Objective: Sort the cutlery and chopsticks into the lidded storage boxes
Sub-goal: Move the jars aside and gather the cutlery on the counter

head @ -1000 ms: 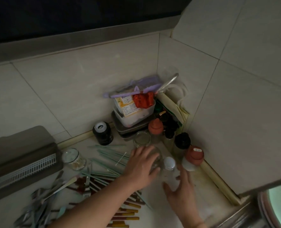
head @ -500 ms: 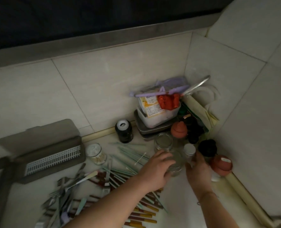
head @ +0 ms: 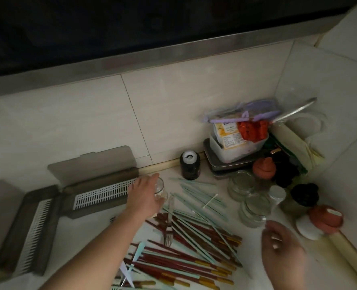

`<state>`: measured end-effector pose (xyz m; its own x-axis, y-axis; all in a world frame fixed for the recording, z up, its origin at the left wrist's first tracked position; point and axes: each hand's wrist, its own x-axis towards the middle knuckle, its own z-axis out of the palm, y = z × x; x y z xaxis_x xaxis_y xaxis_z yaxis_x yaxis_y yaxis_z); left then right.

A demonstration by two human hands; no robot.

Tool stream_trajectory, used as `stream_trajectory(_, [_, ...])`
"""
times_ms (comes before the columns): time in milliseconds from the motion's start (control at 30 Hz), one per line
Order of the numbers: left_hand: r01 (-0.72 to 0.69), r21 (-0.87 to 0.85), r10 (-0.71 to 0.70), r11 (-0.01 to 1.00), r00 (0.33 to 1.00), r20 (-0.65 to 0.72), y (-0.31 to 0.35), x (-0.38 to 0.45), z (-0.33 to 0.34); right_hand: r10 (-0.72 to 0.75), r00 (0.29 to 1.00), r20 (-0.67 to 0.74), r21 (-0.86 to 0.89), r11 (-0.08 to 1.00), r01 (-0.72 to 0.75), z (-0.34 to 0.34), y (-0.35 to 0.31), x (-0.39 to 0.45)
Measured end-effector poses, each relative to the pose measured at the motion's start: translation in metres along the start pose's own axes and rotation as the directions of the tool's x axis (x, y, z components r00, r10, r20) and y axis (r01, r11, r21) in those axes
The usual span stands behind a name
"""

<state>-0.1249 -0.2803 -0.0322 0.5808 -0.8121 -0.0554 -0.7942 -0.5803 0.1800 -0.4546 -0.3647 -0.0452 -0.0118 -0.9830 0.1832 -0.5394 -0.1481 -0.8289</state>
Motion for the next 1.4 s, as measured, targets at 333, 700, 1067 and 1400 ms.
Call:
stream_trajectory(333, [-0.145,-0.243,0.087,0.959,0.969,-0.231,-0.002,-0.006,-0.017,-0.274,0.953,0.133,0.006,0.961,0.275,-0.012,-0.049,-0.025])
stream_trajectory(700, [-0.559,-0.487,0.613,0.672,0.788,-0.057,0.190,-0.102,-0.005,-0.140,0.944,0.298,-0.112,0.977,0.180,-0.056,-0.019,-0.048])
stream_trajectory(1067, [-0.295,-0.742,0.636,0.602,0.739,0.222,0.289,-0.124,0.069,0.191,0.977,-0.099,-0.154,0.967,-0.204,-0.108,0.065,-0.005])
stream_trajectory(1400, [0.072,-0.844,0.586,0.532,0.688,0.428,0.334,-0.123,0.088,0.351,0.926,-0.139,-0.105,0.925,-0.366,-0.103,0.099,0.036])
